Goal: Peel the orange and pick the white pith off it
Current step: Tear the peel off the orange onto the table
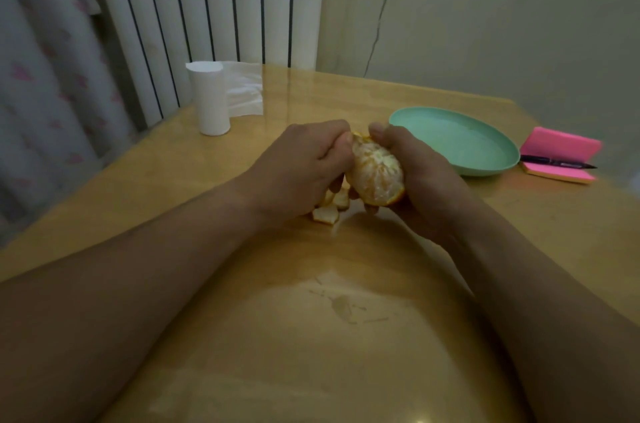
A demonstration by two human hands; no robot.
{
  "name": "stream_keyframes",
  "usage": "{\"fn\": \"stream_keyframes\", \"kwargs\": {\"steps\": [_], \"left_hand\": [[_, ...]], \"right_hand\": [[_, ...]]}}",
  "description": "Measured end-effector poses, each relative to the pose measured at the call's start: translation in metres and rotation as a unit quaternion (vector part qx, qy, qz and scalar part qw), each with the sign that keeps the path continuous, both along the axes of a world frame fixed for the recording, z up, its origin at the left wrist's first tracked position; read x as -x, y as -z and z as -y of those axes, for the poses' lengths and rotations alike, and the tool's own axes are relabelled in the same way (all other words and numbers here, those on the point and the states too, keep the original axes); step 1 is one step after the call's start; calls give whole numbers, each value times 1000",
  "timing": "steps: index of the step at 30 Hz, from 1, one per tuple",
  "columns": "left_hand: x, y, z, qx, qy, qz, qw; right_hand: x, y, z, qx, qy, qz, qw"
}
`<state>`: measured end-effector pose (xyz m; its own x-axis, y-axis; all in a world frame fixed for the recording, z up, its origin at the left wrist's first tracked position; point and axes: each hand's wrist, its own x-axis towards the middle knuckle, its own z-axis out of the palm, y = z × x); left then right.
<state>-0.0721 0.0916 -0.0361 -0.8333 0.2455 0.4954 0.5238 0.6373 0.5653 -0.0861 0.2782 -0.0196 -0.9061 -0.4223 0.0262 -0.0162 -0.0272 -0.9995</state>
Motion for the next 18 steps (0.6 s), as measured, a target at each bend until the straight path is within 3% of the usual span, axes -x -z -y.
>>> {"fn": "stream_keyframes", "kwargs": {"steps": [6, 10, 14, 18], "left_hand": [[-5, -9, 3, 26, 57, 73, 995], [-5, -7, 2, 10, 40, 28, 999], [-7, -4, -7, -121, 2, 10, 993], [-10, -7, -13, -276, -8, 95, 956]], "right_hand": [[4, 3, -4, -1, 9, 41, 999], [2, 7, 2, 35, 10, -2, 999], [-4, 7, 12, 102, -18, -29, 994], [-2, 8, 15, 153, -33, -47, 986]]}}
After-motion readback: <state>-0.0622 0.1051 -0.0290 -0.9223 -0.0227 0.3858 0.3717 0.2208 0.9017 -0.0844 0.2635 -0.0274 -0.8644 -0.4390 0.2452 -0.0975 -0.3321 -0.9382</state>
